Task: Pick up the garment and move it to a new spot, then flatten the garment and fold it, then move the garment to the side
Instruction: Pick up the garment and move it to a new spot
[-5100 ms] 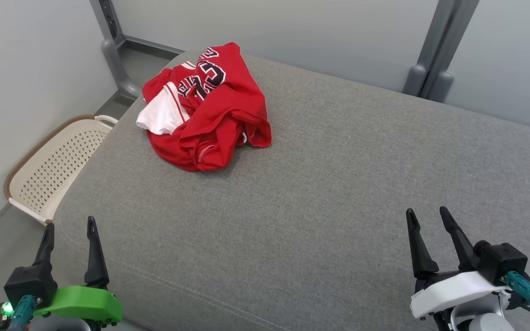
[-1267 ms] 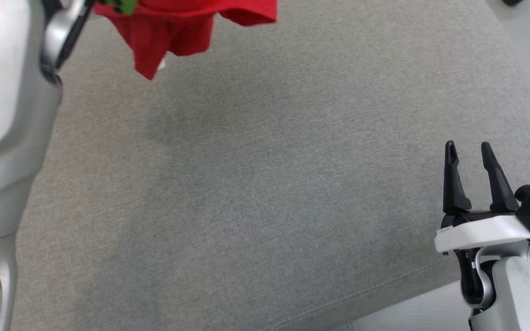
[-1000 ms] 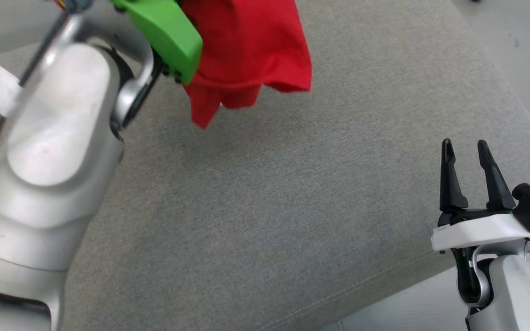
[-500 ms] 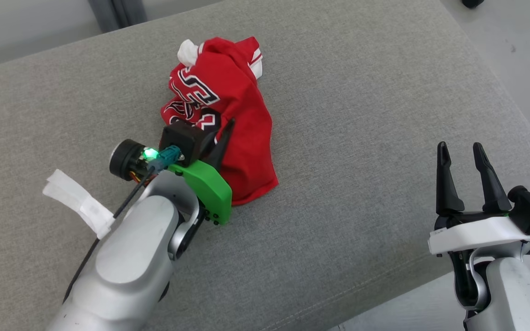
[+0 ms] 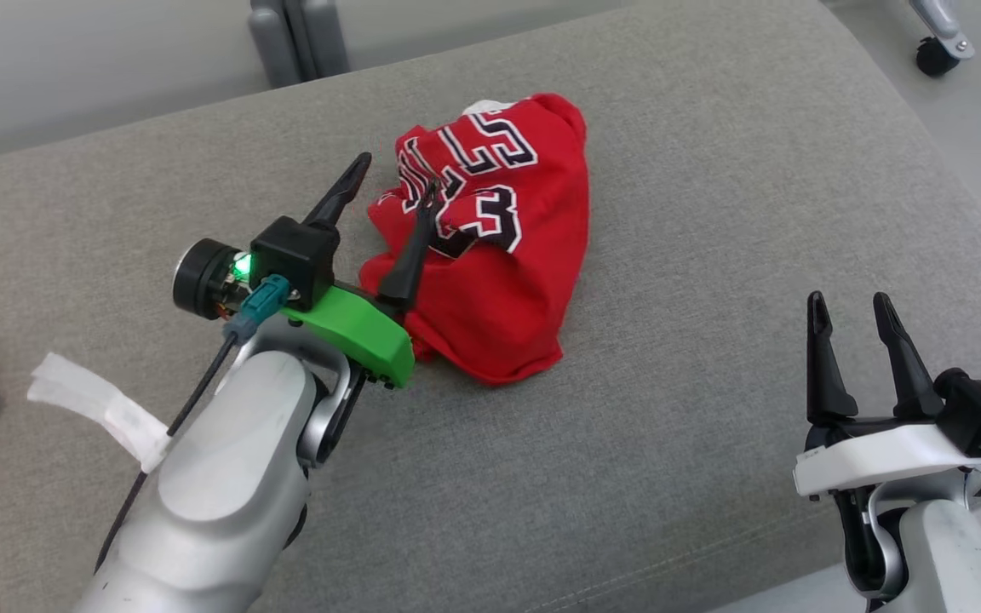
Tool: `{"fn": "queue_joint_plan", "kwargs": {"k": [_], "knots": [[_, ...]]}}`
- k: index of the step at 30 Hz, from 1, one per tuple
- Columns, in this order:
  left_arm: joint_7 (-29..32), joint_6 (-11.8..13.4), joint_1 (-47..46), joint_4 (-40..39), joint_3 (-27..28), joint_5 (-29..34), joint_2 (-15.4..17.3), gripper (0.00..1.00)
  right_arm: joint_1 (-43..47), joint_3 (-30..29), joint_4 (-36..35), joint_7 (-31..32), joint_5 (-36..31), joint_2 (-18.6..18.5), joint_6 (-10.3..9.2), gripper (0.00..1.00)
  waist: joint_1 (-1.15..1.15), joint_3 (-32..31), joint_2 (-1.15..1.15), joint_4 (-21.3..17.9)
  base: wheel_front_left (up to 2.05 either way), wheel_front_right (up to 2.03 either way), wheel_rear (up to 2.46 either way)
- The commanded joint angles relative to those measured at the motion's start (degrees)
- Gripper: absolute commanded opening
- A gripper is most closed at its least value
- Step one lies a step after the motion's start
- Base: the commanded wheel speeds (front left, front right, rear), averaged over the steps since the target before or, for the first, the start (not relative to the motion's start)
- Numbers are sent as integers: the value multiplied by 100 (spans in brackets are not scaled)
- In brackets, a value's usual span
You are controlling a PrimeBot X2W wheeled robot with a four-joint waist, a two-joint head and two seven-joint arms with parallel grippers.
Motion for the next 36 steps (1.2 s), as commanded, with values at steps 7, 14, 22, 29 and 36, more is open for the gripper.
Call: {"fn": "queue_joint_plan", "kwargs": {"k": [7, 14, 22, 29, 36], "knots": [[-148, 229, 471, -304, 442, -101, 255, 100, 145, -44, 10, -18, -133, -7, -2, 100, 0, -391, 0, 624, 0, 0, 0], [-147, 378, 1035, -841, 1012, 18, 437, 100, 221, -97, -10, -17, -232, -6, -2, 100, 0, -514, 0, 1056, 0, 0, 0], [-148, 421, 1755, -1334, 1707, 298, 499, 100, 285, -27, -42, 62, -284, -8, -2, 100, 0, -673, 0, 1407, 0, 0, 0], [-149, 388, 2465, -1649, 2301, 465, 509, 100, 369, 64, -83, 141, -304, -8, -2, 100, 0, -835, 0, 1507, 0, 0, 0], [-149, 363, 3188, -1909, 2882, 616, 484, 100, 476, 225, -126, 221, -284, -8, -2, 100, 0, -1009, 0, 1494, 0, 0, 0]]}}
